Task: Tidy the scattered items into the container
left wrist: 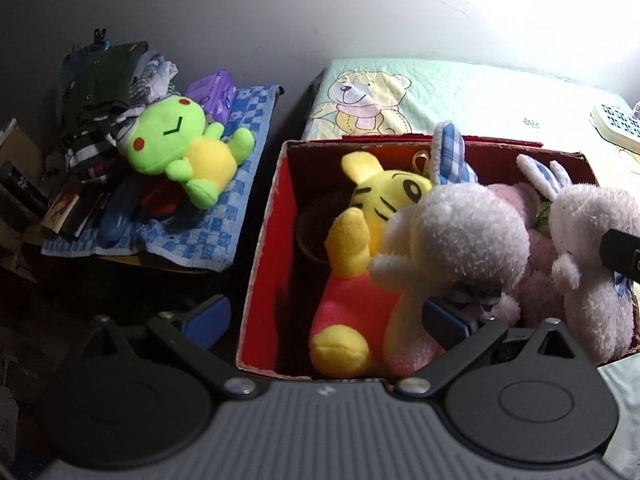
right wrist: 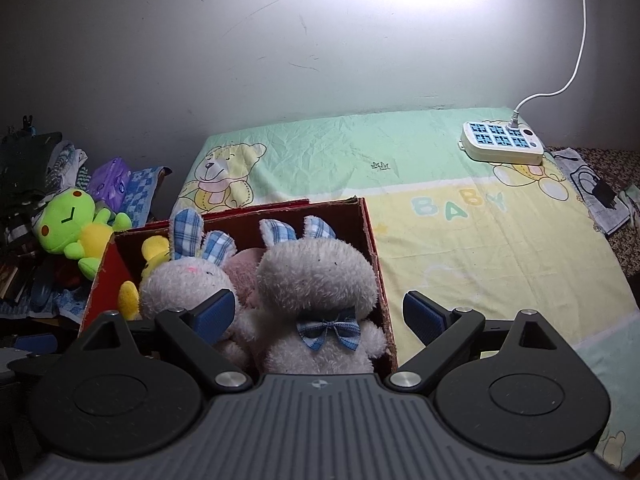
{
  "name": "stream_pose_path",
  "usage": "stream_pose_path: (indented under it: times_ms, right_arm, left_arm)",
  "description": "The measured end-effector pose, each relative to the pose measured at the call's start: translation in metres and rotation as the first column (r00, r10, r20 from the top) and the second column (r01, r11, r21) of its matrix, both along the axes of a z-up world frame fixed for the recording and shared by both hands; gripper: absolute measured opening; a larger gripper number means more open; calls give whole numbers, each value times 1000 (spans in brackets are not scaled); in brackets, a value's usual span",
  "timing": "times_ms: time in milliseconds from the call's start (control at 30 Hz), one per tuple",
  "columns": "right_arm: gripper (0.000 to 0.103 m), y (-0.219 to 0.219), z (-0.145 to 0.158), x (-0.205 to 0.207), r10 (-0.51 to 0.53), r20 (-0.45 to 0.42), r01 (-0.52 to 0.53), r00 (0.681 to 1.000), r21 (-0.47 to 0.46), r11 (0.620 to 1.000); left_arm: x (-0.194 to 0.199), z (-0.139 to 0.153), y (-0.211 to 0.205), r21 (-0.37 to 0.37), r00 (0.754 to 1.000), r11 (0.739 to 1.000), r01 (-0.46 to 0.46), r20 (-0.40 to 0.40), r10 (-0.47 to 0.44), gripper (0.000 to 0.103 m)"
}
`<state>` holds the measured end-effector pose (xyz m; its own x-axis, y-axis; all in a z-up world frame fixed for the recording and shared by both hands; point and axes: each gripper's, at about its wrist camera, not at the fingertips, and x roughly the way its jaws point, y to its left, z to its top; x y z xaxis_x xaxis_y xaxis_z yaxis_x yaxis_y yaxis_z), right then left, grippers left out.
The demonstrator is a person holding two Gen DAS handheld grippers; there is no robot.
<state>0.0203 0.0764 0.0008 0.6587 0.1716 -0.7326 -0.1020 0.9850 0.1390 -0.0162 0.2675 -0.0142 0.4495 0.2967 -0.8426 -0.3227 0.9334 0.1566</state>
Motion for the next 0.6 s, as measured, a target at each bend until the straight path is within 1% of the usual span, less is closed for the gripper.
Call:
stream_pose_path:
  times_ms: [167, 300, 600]
  right_arm:
    - [93, -3, -3, 9, -15, -7, 15, 1000, 11, 1000]
    - [93, -2, -6, 16, -12, -28, 13, 1000, 27, 1000]
    - [93, 5, -9, 19, 11, -44, -10, 999, 15, 1000]
  left_arm:
    - [8, -3, 1, 15, 1000, 1000, 3, 3, -4, 102]
    - [14, -7, 3, 9, 1000, 1000, 4, -6, -4, 102]
    - [16, -10, 5, 18, 1000, 1000, -1, -3, 1, 102]
